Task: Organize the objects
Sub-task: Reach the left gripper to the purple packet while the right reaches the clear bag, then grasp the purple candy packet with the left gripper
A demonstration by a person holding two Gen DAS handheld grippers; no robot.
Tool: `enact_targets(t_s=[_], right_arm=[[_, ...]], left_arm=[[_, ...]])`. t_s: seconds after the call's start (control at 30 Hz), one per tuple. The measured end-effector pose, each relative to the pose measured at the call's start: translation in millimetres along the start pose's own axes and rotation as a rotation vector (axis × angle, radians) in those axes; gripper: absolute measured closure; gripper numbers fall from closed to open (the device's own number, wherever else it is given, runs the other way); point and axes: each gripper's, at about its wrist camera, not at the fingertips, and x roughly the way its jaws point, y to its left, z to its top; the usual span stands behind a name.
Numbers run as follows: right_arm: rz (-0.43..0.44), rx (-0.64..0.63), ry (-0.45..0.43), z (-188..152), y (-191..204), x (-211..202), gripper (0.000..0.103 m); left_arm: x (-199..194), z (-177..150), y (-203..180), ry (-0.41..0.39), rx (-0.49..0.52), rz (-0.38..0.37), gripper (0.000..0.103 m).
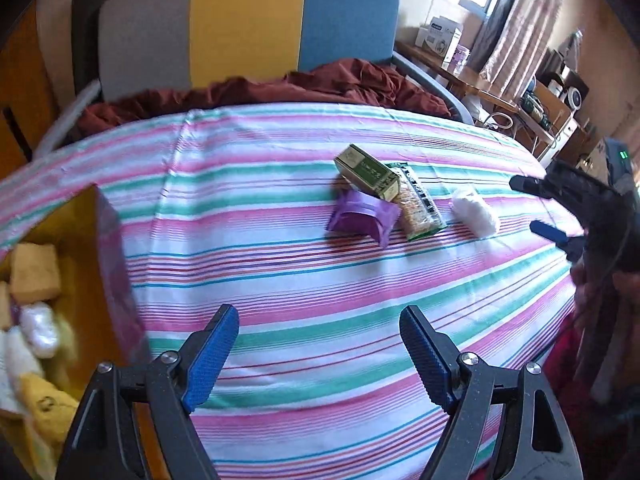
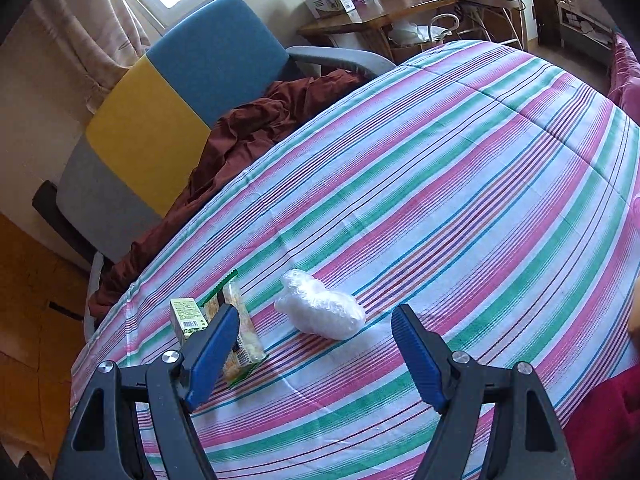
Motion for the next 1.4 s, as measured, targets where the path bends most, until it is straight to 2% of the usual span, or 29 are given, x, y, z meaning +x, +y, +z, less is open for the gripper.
enact_targets(t_s=[0.07, 0.23, 0.37, 0.57, 0.63, 0.73, 0.8, 0.83, 0.93, 1.07, 1.23, 1.3, 1.37, 1.4], right_arm=[[0.012, -0.002, 0.005, -0.2, 1.0, 0.3, 0.023], [0.039, 0.002, 0.021, -0.7, 1.5, 1.9, 0.023], [0.055, 0.007, 0.027, -0.9, 3.2, 3.1, 0.023], [0.081, 0.008, 0.038, -1.7, 5.6, 5.0, 0.023], [0.088, 0.003, 0.047, -3.0, 6.5, 6.4, 0.023], [0.09, -0.005, 0.06, -3.1, 9.1, 9.7, 0.023], [0.093, -0.002, 0.065, -3.1, 8.7, 10.9, 0.023], [0.095, 0.002, 0.067, -3.9, 8.0, 10.4, 0.023], [0.098, 0.012, 0.07, -4.1, 7.2, 10.1, 0.023], [0.09, 0.015, 0.07, -4.1, 8.1, 10.4, 0.023], [0.079, 0.012, 0.075, -4.9, 8.3, 11.7, 0.023], [0.077, 0.008, 0.076, -5.1, 8.8, 12.1, 0.023], [0.072, 0.005, 0.073, -5.4, 8.7, 12.0, 0.023], [0.069, 0.008, 0.072, -5.1, 7.9, 12.0, 0.023]], left_arm=[[15.8, 10.5, -1.8, 0.034, -0.049, -0.028, 0.027], [45.8, 31.5, -10.7, 0.069, -0.09, -0.038, 0.028], [65.0, 46.3, -18.0, 0.075, -0.114, -0.033, 0.026], [97.9, 71.7, -16.4, 0.104, -0.222, -0.015, 0.021], [110.1, 77.3, -18.3, 0.121, -0.226, -0.013, 0.021], [119.3, 81.0, -30.4, 0.095, -0.137, 0.033, 0.022], [119.6, 79.2, -36.6, 0.08, -0.06, 0.038, 0.032], [118.2, 76.0, -38.6, 0.069, -0.018, 0.04, 0.042], [112.4, 61.9, -39.1, 0.051, 0.093, 0.044, 0.046], [95.7, 34.5, -31.9, 0.035, 0.163, 0.041, 0.055], [75.7, 0.4, -27.9, 0.005, 0.211, 0.036, 0.055], [69.5, -5.1, -22.1, 0.007, 0.186, 0.01, 0.054], [65.4, -4.5, -15.0, 0.023, 0.128, -0.048, 0.046], [63.0, -3.9, -13.8, 0.028, 0.107, -0.054, 0.043]])
